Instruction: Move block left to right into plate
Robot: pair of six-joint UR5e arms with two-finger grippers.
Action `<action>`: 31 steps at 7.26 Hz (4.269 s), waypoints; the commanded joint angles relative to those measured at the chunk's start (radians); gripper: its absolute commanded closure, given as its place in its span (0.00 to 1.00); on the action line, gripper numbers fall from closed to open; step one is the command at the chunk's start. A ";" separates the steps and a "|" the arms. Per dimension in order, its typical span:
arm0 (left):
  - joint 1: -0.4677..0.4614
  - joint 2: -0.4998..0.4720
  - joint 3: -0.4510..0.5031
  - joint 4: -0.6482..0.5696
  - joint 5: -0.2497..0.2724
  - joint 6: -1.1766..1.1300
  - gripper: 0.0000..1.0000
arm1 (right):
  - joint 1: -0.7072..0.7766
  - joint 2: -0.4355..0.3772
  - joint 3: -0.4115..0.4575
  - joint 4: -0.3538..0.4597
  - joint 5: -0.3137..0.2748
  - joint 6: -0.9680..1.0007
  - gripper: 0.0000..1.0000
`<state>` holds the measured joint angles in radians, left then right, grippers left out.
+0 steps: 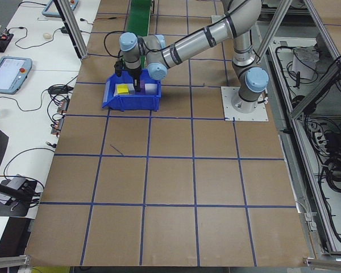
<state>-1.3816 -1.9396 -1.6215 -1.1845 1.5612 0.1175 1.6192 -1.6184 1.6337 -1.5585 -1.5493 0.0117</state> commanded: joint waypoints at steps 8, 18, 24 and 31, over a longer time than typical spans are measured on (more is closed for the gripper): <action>-0.273 -0.099 0.195 0.093 -0.089 -0.186 0.70 | 0.002 0.000 0.000 -0.002 0.000 0.001 0.00; -0.202 -0.025 0.181 -0.040 -0.063 -0.187 0.00 | -0.016 0.009 -0.002 -0.061 0.012 -0.053 0.00; -0.033 -0.170 0.161 0.085 -0.041 -0.084 0.00 | -0.055 0.380 -0.148 -0.383 0.179 -0.067 0.00; 0.007 -0.219 0.120 0.137 -0.043 -0.085 0.46 | -0.055 0.557 -0.212 -0.518 0.271 -0.030 0.00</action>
<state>-1.3765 -2.1672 -1.4814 -1.0485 1.5205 0.0344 1.5647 -1.0708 1.4180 -2.0638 -1.2791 -0.0171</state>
